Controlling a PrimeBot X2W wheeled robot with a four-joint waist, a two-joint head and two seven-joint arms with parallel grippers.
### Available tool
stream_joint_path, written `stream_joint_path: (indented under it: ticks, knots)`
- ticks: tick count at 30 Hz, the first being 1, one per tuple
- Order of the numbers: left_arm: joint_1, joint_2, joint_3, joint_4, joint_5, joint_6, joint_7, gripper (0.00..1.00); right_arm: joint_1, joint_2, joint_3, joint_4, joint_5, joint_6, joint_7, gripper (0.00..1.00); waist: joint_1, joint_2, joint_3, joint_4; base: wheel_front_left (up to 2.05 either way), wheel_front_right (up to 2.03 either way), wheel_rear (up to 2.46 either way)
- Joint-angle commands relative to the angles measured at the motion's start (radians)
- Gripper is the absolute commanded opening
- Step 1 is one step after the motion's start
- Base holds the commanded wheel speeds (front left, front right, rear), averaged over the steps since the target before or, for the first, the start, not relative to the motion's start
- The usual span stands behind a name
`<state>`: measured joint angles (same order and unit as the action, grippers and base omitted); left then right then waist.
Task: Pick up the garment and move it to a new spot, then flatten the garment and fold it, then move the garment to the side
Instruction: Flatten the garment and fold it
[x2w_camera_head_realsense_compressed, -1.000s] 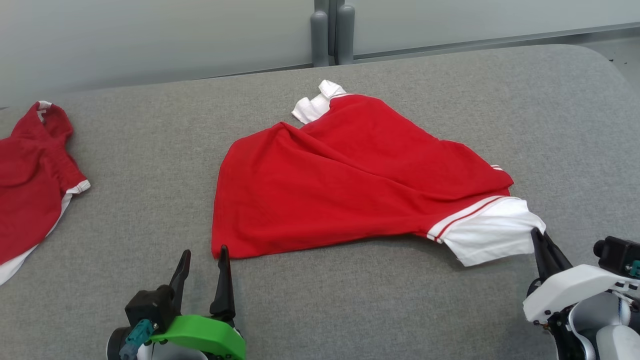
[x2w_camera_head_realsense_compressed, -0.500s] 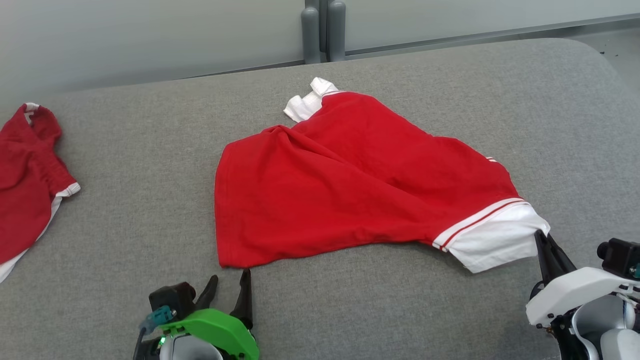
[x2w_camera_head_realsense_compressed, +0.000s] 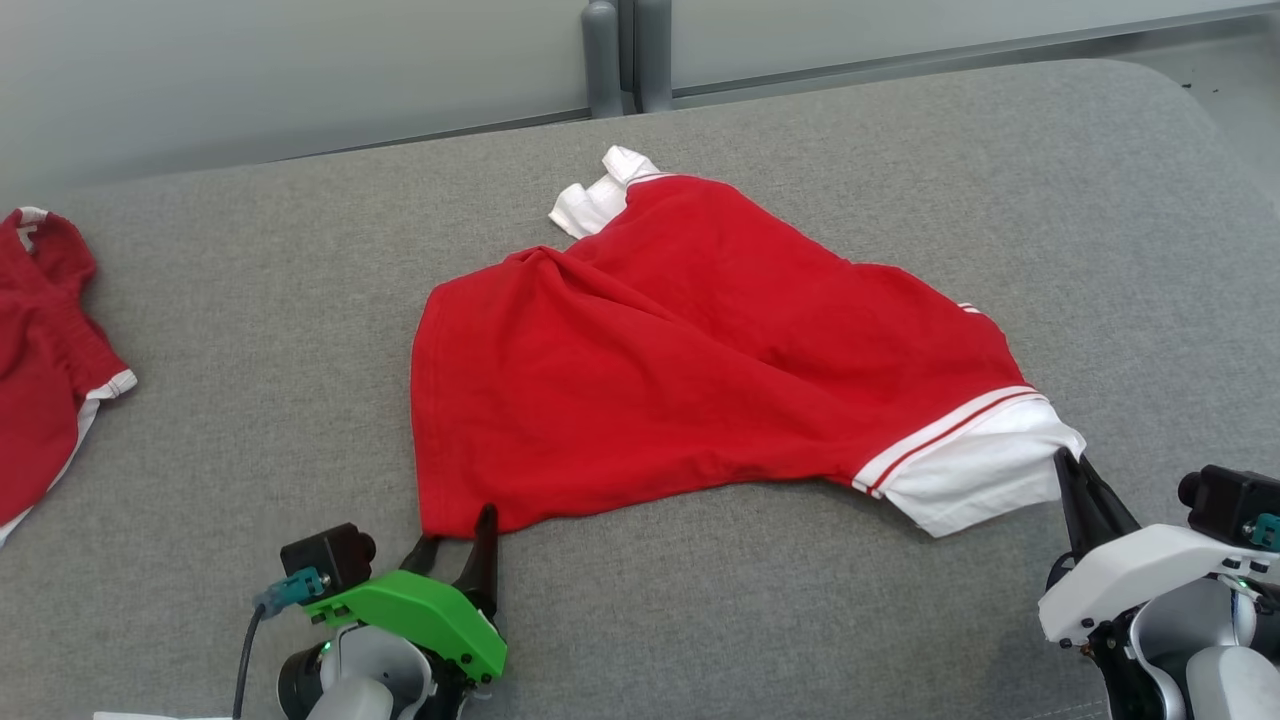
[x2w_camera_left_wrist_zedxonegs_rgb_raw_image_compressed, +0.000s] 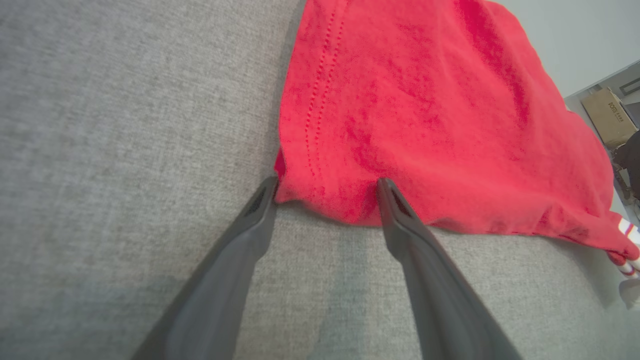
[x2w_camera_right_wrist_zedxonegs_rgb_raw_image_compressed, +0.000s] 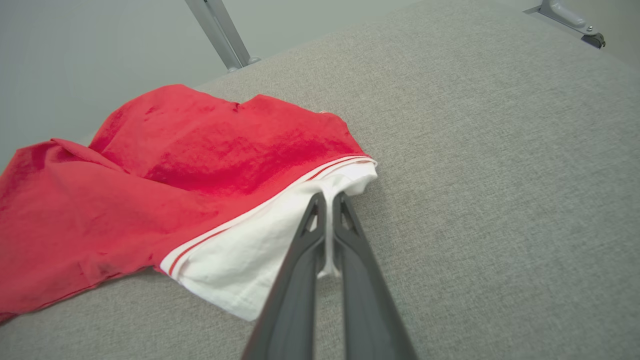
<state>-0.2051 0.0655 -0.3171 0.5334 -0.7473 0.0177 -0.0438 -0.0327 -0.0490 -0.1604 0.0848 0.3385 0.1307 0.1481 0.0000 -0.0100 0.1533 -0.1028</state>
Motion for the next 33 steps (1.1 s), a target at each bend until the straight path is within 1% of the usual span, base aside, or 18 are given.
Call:
stream_joint_path:
  ticks: [1, 2, 3, 4, 5, 6, 12, 18, 22, 27, 28, 29, 33]
  knots:
    - [-0.009, -0.001, 0.002, 0.017, -0.002, 0.000, 0.009, 1.00, -0.011, -0.003, 0.000, 0.000, -0.009, 0.000, -0.003, 0.00, 0.0000, 0.0100, 0.001, -0.001, 0.00, 0.00, 0.00]
    - [-0.014, -0.001, 0.002, 0.028, -0.008, -0.005, 0.007, 0.87, -0.011, -0.003, 0.000, 0.000, -0.010, 0.000, -0.002, 0.00, 0.0000, 0.0100, 0.001, -0.003, 0.00, 0.00, 0.00]
    - [-0.021, -0.002, 0.000, 0.037, -0.010, -0.007, 0.005, 0.52, -0.012, -0.003, 0.001, -0.001, -0.012, 0.000, -0.001, 0.00, 0.0000, 0.0100, 0.001, -0.004, 0.00, 0.00, 0.00]
    - [-0.027, -0.004, -0.001, 0.045, -0.014, -0.013, 0.000, 0.39, -0.013, -0.003, 0.001, -0.002, -0.013, 0.000, 0.000, 0.00, 0.0000, 0.0100, 0.000, -0.005, 0.00, 0.00, 0.00]
    - [-0.033, -0.005, -0.002, 0.051, -0.018, -0.017, -0.006, 0.23, -0.013, -0.003, 0.000, -0.002, -0.013, 0.000, 0.000, 0.00, 0.0000, 0.0100, -0.001, -0.005, 0.00, 0.00, 0.00]
    - [-0.038, -0.006, -0.003, 0.055, -0.020, -0.020, -0.015, 0.00, -0.012, -0.003, 0.000, -0.003, -0.016, 0.000, 0.000, 0.00, 0.0000, 0.0100, -0.002, -0.006, 0.00, 0.00, 0.00]
    - [-0.051, -0.002, -0.005, 0.053, -0.012, -0.036, -0.066, 0.00, -0.017, -0.003, -0.001, -0.014, -0.015, 0.000, -0.016, 0.00, 0.0000, 0.0100, -0.022, 0.000, 0.00, 0.00, 0.00]
    - [-0.035, 0.015, 0.010, -0.036, -0.007, -0.032, -0.112, 0.00, -0.031, -0.003, -0.002, -0.040, 0.020, 0.000, -0.052, 0.00, 0.0000, 0.0100, -0.057, 0.018, 0.00, 0.00, 0.00]
    - [-0.015, 0.036, 0.017, -0.147, 0.000, -0.018, -0.124, 0.00, -0.049, -0.003, 0.003, -0.071, 0.062, 0.000, -0.074, 0.00, 0.0000, 0.0100, -0.082, 0.028, 0.00, 0.00, 0.00]
    - [0.013, 0.060, 0.031, -0.326, 0.011, 0.013, -0.123, 0.00, -0.084, -0.003, 0.014, -0.141, 0.124, 0.000, -0.092, 0.00, 0.0000, 0.0100, -0.108, 0.031, 0.00, 0.00, 0.00]
    - [0.021, 0.064, 0.036, -0.366, 0.010, 0.019, -0.123, 0.00, -0.091, -0.003, 0.017, -0.160, 0.138, 0.000, -0.093, 0.00, 0.0000, 0.0100, -0.113, 0.030, 0.00, 0.00, 0.00]
    - [0.038, 0.063, 0.047, -0.447, -0.012, 0.025, -0.119, 0.00, -0.103, -0.003, 0.016, -0.203, 0.169, 0.000, -0.092, 0.00, 0.0000, 0.0100, -0.122, 0.026, 0.00, 0.00, 0.00]
    - [0.068, 0.083, 0.064, -0.599, -0.015, 0.055, -0.098, 0.00, -0.114, -0.003, 0.005, -0.309, 0.216, 0.000, -0.080, 0.00, 0.0000, 0.0100, -0.140, 0.016, 0.00, 0.00, 0.00]
